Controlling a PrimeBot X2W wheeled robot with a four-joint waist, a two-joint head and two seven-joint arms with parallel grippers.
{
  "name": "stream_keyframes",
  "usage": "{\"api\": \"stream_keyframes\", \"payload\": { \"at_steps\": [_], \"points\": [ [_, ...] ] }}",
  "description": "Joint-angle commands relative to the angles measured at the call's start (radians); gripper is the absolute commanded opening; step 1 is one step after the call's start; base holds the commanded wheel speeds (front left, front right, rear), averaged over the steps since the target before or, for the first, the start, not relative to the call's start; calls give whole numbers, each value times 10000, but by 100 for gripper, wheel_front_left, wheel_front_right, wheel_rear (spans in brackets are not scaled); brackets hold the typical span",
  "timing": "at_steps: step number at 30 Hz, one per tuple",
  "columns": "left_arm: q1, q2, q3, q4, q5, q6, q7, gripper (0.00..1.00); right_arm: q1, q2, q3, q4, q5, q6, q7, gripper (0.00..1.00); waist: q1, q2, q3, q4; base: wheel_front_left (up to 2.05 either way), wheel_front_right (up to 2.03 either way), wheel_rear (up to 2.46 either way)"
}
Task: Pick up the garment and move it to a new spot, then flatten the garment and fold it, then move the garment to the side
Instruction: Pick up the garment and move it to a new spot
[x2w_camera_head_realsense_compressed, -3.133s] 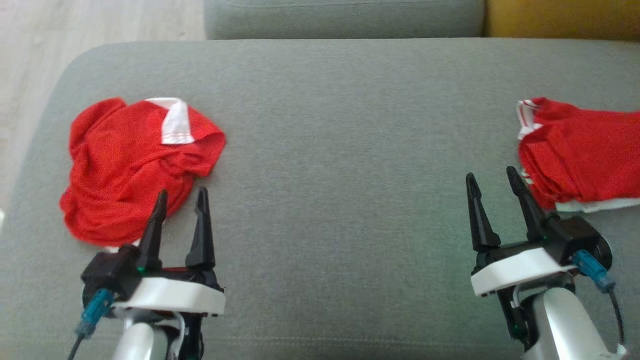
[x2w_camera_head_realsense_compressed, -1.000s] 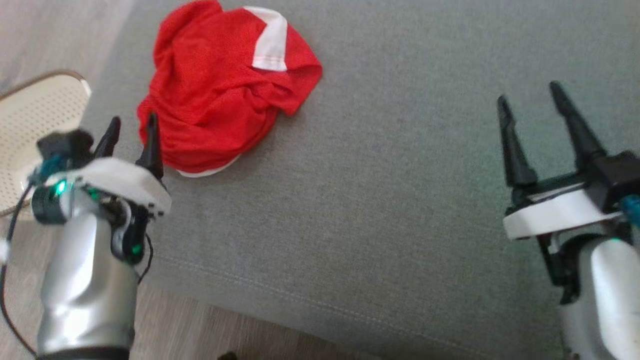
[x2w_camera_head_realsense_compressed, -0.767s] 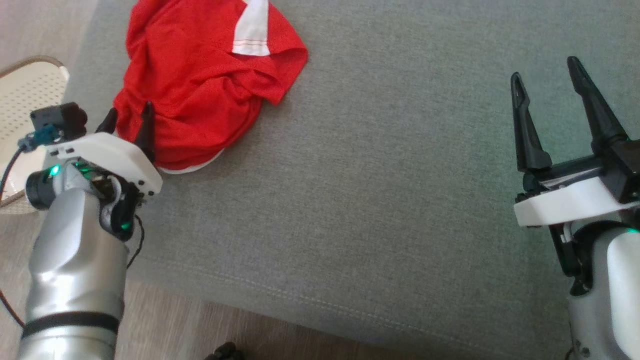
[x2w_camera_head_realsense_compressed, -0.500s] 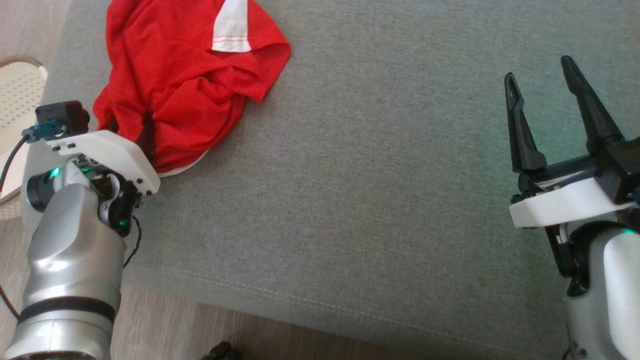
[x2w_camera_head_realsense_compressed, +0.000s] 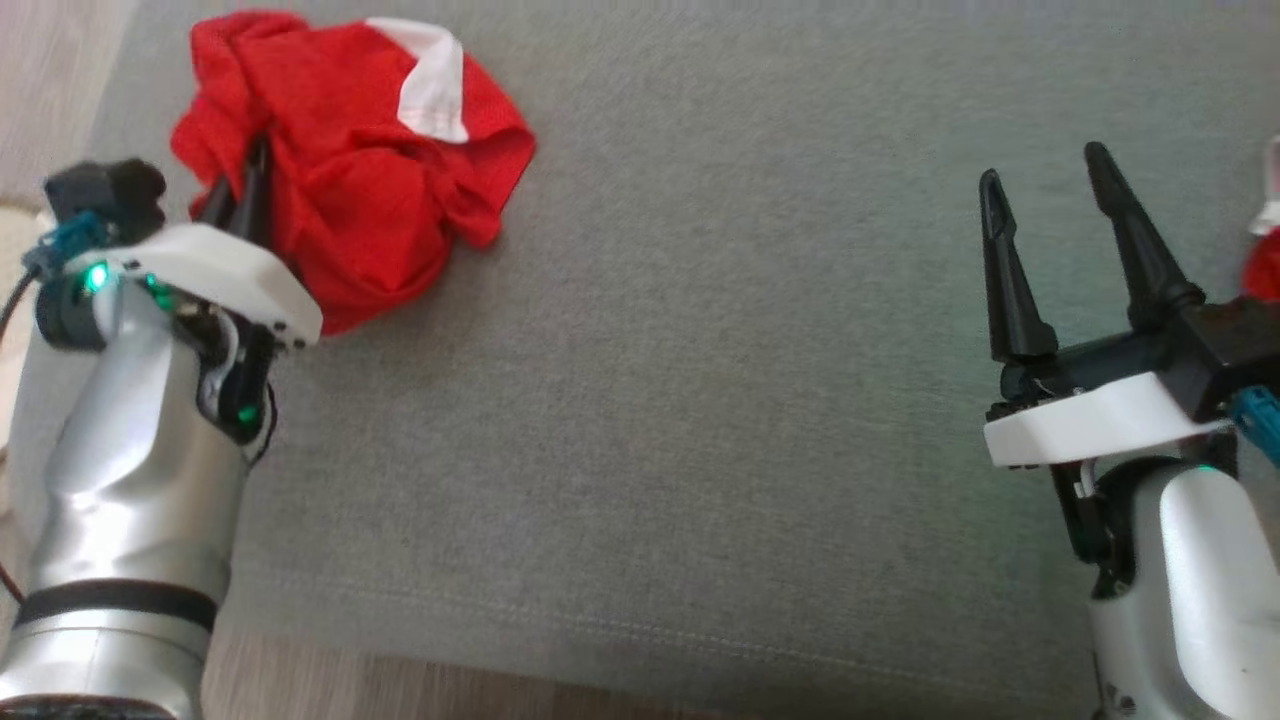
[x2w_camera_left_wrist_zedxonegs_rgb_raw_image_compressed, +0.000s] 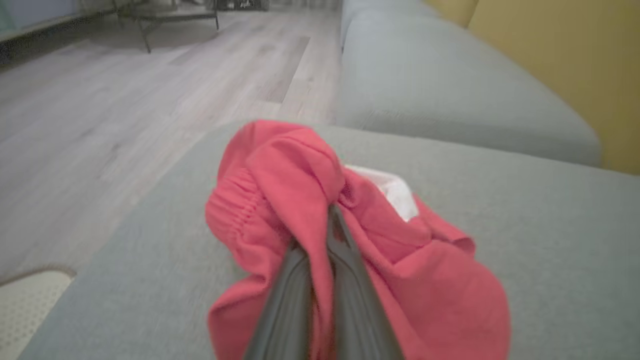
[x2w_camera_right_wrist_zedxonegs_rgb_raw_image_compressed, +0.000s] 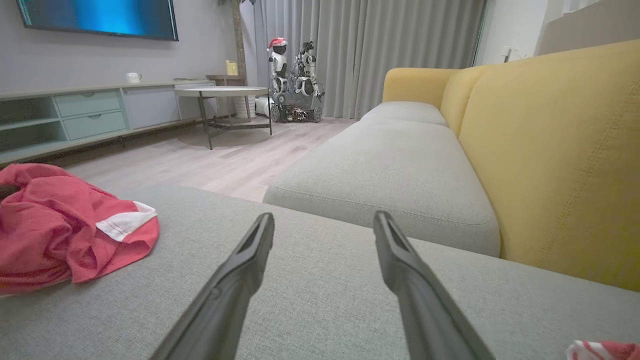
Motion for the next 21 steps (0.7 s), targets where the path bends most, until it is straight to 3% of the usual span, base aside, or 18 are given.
{"api": "stream_keyframes", "payload": {
  "at_steps": [1,6,14,17,21],
  "points": [
    [-287,585,204,-572,-105,-57,-146,0,-76,117,176,-215,104,-9,-172,100,-1,0,-439,-407,0,0,0],
    [-315,779,200,-2121,-119,18,-117,0,21,211,75,278,360,-9,-645,100,-1,0,-1010,-1030,0,0,0],
    [152,656,-182,-5254,-154,384,1207,0,-48,235,284,846,948,-9,-1192,100,-1,0,-1640,-2223,0,0,0],
    [222,496,-348,-6015,-193,473,1560,0,-122,236,333,905,1056,-9,-1282,100,-1,0,-1661,-2512,0,0,0],
    [101,-126,-646,-7164,-450,702,2133,0,-294,237,470,1038,1255,-9,-1470,100,-1,0,-1579,-3012,0,0,0]
  ]
}}
